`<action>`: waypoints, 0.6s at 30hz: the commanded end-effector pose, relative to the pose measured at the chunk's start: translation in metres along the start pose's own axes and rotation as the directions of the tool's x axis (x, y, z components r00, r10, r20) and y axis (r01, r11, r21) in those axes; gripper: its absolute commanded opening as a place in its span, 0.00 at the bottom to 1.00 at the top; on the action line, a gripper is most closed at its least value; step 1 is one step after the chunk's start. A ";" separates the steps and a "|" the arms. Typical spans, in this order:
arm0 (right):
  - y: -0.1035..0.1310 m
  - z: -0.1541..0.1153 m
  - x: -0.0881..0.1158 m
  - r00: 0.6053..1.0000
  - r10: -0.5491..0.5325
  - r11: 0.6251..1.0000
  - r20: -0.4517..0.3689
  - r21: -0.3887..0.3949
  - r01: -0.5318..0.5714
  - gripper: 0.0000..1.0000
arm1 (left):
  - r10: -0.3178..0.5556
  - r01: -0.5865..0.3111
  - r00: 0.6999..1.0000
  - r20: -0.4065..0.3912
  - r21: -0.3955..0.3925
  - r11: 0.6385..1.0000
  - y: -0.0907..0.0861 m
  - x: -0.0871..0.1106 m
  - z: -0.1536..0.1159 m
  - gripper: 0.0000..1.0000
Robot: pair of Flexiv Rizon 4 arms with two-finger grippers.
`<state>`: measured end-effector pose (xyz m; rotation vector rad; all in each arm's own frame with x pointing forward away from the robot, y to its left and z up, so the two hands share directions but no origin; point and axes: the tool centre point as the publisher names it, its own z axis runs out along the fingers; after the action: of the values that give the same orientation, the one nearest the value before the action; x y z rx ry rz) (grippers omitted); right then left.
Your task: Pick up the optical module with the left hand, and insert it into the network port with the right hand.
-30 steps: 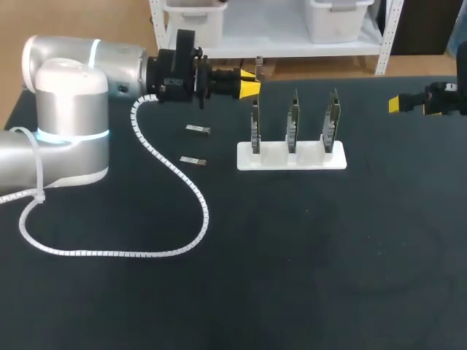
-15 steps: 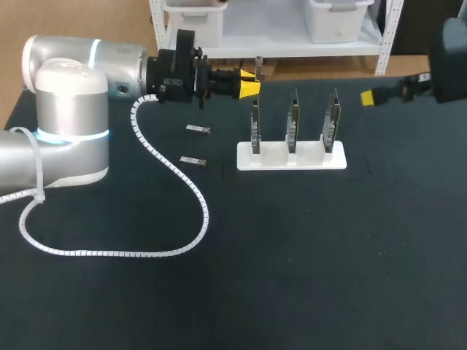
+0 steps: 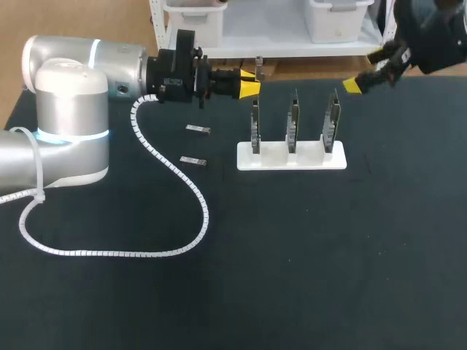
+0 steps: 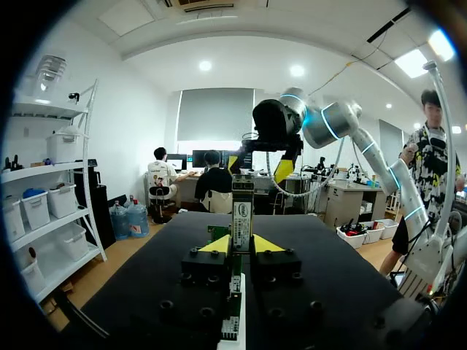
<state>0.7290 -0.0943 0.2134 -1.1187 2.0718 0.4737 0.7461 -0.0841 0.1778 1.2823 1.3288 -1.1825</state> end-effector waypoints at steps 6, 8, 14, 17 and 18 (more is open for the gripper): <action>-0.009 0.031 -0.032 0.973 -0.222 0.904 0.059 -0.360 0.228 1.00 | 0.000 0.000 1.000 0.000 0.004 1.000 0.002 0.000 0.000 0.00; -0.007 0.036 -0.036 0.963 -0.253 0.879 0.089 -0.395 0.267 1.00 | 0.000 0.000 1.000 0.000 0.004 1.000 0.002 0.000 0.000 0.00; 0.001 0.048 -0.050 0.949 -0.294 0.836 0.116 -0.449 0.314 1.00 | 0.000 0.000 1.000 0.000 0.004 1.000 0.002 0.000 0.000 0.00; 0.010 0.051 -0.057 0.944 -0.304 0.810 0.129 -0.486 0.327 1.00 | 0.000 0.000 1.000 0.000 0.004 1.000 0.002 0.000 0.000 0.00; 0.012 0.052 -0.059 0.943 -0.306 0.805 0.129 -0.493 0.329 1.00 | 0.000 0.000 1.000 0.000 0.004 1.000 0.002 0.000 0.000 0.00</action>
<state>0.7559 -0.0283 0.2203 -1.5073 1.7466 0.5972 0.7461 -0.0842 0.1778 1.2824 1.3288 -1.1827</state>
